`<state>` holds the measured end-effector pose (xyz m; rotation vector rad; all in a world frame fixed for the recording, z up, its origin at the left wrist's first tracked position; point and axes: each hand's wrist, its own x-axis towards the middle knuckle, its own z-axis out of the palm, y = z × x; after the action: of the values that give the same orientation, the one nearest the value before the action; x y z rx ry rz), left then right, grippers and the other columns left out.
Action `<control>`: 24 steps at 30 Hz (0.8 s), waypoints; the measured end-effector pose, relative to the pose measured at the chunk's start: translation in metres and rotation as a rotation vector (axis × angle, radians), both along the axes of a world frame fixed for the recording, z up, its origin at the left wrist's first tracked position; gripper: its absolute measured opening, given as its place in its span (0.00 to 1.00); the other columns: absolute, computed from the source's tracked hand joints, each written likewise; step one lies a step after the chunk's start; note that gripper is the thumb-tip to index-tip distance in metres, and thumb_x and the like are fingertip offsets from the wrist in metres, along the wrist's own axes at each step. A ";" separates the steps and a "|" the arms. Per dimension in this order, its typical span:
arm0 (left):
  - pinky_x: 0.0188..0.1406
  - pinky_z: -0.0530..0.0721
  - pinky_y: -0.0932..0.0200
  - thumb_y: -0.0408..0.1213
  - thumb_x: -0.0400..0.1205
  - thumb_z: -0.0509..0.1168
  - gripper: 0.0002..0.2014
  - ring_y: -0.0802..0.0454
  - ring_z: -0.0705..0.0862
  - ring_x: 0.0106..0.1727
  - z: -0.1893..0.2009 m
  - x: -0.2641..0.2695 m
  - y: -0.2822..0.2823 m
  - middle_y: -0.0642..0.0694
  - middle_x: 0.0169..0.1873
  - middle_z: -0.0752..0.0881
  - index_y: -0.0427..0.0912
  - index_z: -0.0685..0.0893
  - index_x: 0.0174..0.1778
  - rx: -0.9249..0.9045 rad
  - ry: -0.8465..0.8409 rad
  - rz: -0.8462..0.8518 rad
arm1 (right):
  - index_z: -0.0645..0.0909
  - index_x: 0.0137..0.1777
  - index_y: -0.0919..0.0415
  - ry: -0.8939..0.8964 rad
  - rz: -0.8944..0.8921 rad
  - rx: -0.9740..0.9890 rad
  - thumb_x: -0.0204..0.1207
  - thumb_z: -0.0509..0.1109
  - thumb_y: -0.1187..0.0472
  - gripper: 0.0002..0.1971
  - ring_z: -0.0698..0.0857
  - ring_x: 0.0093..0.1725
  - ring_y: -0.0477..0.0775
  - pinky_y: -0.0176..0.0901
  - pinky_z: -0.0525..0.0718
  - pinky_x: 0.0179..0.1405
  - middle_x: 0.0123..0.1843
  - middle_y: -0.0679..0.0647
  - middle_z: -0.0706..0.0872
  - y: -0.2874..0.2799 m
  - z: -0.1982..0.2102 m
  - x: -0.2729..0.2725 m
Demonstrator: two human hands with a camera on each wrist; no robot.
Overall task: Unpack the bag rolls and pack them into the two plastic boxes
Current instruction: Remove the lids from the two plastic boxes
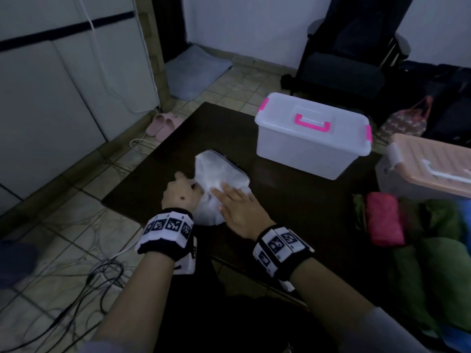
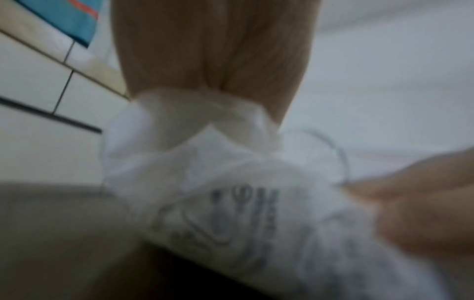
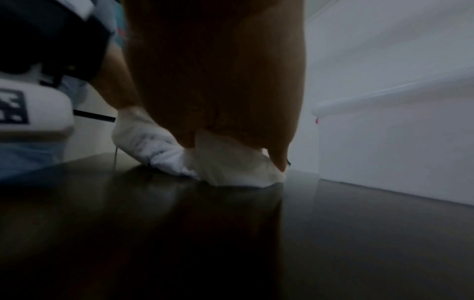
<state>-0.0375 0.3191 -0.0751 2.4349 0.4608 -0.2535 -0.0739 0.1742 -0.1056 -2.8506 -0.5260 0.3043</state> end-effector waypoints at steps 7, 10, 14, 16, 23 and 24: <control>0.71 0.62 0.61 0.38 0.87 0.52 0.22 0.52 0.67 0.75 0.006 -0.014 -0.017 0.47 0.76 0.68 0.48 0.64 0.78 0.168 -0.315 -0.597 | 0.51 0.83 0.50 0.275 -0.015 -0.028 0.83 0.46 0.44 0.29 0.53 0.82 0.60 0.64 0.54 0.79 0.85 0.52 0.51 0.004 -0.005 0.024; 0.81 0.51 0.46 0.44 0.89 0.42 0.24 0.47 0.48 0.83 -0.012 -0.006 -0.019 0.45 0.83 0.49 0.51 0.52 0.82 0.350 0.075 -0.745 | 0.68 0.77 0.60 0.397 -0.019 0.181 0.82 0.57 0.55 0.23 0.67 0.76 0.57 0.50 0.64 0.76 0.77 0.58 0.69 -0.004 0.011 0.024; 0.79 0.51 0.36 0.52 0.86 0.47 0.26 0.45 0.46 0.83 -0.026 0.016 -0.016 0.48 0.83 0.47 0.53 0.54 0.81 0.394 0.177 -0.688 | 0.80 0.65 0.57 0.139 -0.131 0.436 0.79 0.67 0.61 0.15 0.76 0.67 0.47 0.34 0.69 0.68 0.65 0.49 0.80 -0.043 0.039 0.018; 0.77 0.57 0.35 0.54 0.83 0.52 0.25 0.44 0.56 0.80 -0.017 0.027 -0.019 0.46 0.80 0.57 0.52 0.63 0.77 0.397 0.120 -0.660 | 0.79 0.64 0.54 -0.145 -0.208 0.425 0.78 0.67 0.60 0.15 0.73 0.67 0.45 0.35 0.66 0.66 0.64 0.47 0.78 -0.064 0.058 0.028; 0.76 0.54 0.40 0.58 0.79 0.61 0.30 0.37 0.52 0.79 0.025 -0.008 -0.045 0.42 0.79 0.50 0.50 0.66 0.75 0.531 -0.203 -0.492 | 0.57 0.81 0.48 -0.338 -0.476 -0.128 0.73 0.70 0.43 0.39 0.48 0.83 0.65 0.64 0.49 0.79 0.83 0.60 0.54 -0.117 0.106 0.089; 0.74 0.59 0.39 0.58 0.77 0.64 0.33 0.37 0.54 0.77 0.028 -0.016 -0.050 0.42 0.78 0.51 0.52 0.63 0.76 0.527 -0.165 -0.483 | 0.52 0.82 0.46 -0.259 -0.499 -0.179 0.72 0.71 0.41 0.43 0.44 0.83 0.66 0.66 0.47 0.79 0.84 0.60 0.49 -0.123 0.105 0.094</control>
<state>-0.0532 0.2686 -0.0467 3.0318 -0.1709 -0.1387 0.0200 0.0515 -0.0008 -3.0831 0.1916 -0.1130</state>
